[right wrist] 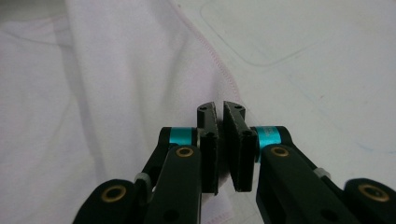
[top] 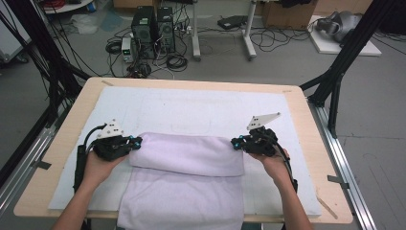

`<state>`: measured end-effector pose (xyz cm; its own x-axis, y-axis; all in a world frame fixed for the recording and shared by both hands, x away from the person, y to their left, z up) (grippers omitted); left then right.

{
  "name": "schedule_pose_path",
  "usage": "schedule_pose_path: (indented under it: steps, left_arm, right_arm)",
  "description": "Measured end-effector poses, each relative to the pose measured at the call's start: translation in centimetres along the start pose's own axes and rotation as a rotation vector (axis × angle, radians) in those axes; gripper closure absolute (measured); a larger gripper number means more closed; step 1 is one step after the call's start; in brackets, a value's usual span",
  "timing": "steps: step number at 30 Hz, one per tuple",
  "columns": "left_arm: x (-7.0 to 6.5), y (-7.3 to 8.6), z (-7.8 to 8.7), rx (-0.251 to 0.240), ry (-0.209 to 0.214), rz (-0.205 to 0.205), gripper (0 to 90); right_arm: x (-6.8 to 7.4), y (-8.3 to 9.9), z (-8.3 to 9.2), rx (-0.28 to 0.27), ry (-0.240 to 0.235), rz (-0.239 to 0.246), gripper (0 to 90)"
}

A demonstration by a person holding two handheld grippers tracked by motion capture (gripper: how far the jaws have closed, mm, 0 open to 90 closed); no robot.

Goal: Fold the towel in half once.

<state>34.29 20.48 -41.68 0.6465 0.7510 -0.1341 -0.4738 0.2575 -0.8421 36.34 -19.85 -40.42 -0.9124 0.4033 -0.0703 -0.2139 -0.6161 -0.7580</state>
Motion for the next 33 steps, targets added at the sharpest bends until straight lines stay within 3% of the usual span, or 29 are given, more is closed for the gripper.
schedule_pose_path:
  steps: [5, 10, 12, 15, 17, 20, 25, 28, 33]
  left_arm:
    - [-2.1, 0.6, 3.2, -0.054, 0.012, -0.053, 84.8]
    - [-4.6, 3.2, 5.8, -0.067, 0.032, -0.086, 83.2]
    - [-5.6, 4.5, 6.6, -0.056, 0.051, -0.087, 78.3]
    - [-6.4, 5.8, 7.5, -0.039, 0.073, -0.072, 71.5]
    - [-6.1, 5.9, 7.5, -0.022, 0.06, -0.069, 63.8]
    - [-5.1, 5.5, 6.8, -0.014, 0.04, -0.054, 60.9]
    - [-2.7, 4.2, 3.7, 0.001, 0.01, -0.025, 60.2]
    - [-1.2, 3.7, 1.2, 0.042, -0.018, -0.002, 53.2]
    - [1.5, 4.7, -2.3, 0.188, -0.09, 0.047, 42.1]
  right_arm:
    - [3.2, -0.6, 2.9, -0.084, -0.007, 0.055, 84.6]
    - [7.1, 0.8, 4.5, -0.116, -0.031, 0.089, 84.4]
    - [9.0, 1.8, 4.8, -0.118, -0.095, 0.107, 83.6]
    - [10.4, 3.0, 4.8, -0.106, -0.144, 0.119, 78.2]
    - [10.3, 3.3, 4.7, -0.094, -0.122, 0.112, 74.1]
    - [8.8, 3.4, 4.0, -0.066, -0.076, 0.09, 70.4]
    - [5.3, 3.5, 2.0, -0.007, -0.002, 0.054, 61.2]
    - [3.4, 3.8, 0.5, 0.029, 0.026, 0.035, 53.5]
    - [1.2, 5.0, -1.5, 0.104, 0.032, -0.008, 46.1]
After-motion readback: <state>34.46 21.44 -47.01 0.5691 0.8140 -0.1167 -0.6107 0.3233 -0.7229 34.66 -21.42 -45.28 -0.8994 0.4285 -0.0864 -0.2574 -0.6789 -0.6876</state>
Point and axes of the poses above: each handheld gripper's, and its own axes: z roughly backward along the jaws, y roughly out of its underside, x roughly to its left, the point moved 5 cm from there along -z, roughly forward along the jaws, and after that the axes turned 10 degrees about z, right-handed, at the moved point
